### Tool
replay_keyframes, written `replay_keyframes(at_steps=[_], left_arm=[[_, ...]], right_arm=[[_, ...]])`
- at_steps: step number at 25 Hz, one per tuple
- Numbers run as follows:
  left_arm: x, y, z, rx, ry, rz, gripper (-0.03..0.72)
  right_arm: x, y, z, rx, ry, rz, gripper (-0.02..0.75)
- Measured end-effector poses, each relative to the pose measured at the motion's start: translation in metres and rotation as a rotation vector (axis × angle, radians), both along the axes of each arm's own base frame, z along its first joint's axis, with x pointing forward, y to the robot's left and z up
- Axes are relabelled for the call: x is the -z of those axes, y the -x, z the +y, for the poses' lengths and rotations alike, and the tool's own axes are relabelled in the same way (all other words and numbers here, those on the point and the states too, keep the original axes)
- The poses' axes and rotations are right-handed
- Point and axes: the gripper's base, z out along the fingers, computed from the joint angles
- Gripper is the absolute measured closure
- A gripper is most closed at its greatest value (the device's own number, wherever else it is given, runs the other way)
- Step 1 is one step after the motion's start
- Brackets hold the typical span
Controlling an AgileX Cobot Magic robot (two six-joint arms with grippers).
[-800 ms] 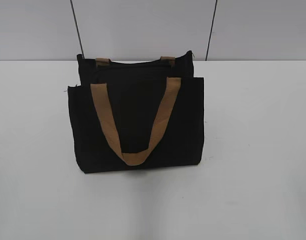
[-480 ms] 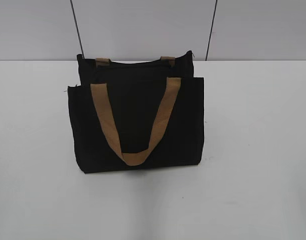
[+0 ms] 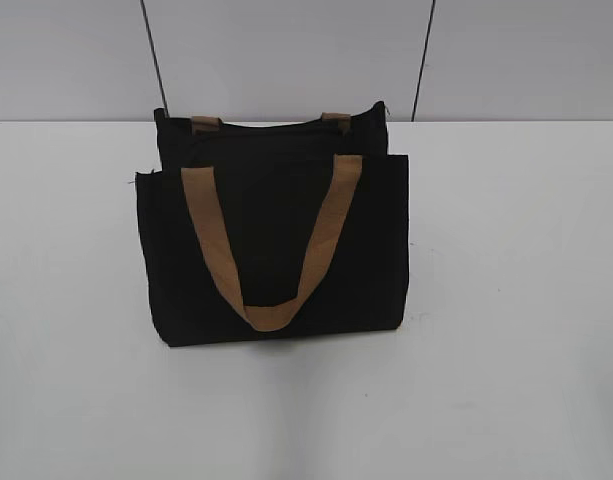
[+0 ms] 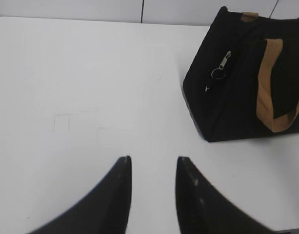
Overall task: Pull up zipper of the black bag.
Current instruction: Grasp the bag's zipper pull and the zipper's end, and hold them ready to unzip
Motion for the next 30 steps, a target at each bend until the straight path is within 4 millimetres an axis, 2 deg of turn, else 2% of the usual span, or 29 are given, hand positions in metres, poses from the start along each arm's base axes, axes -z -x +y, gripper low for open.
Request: replay_keyframes(at_steps=[30], left_arm=[[-0.0001,0.0006,-0.0026,0.025,0.027,0.004,0.452]], right_arm=[[0.0000,0.0000,0.0000,0.000,0.001,0.000,0.271]])
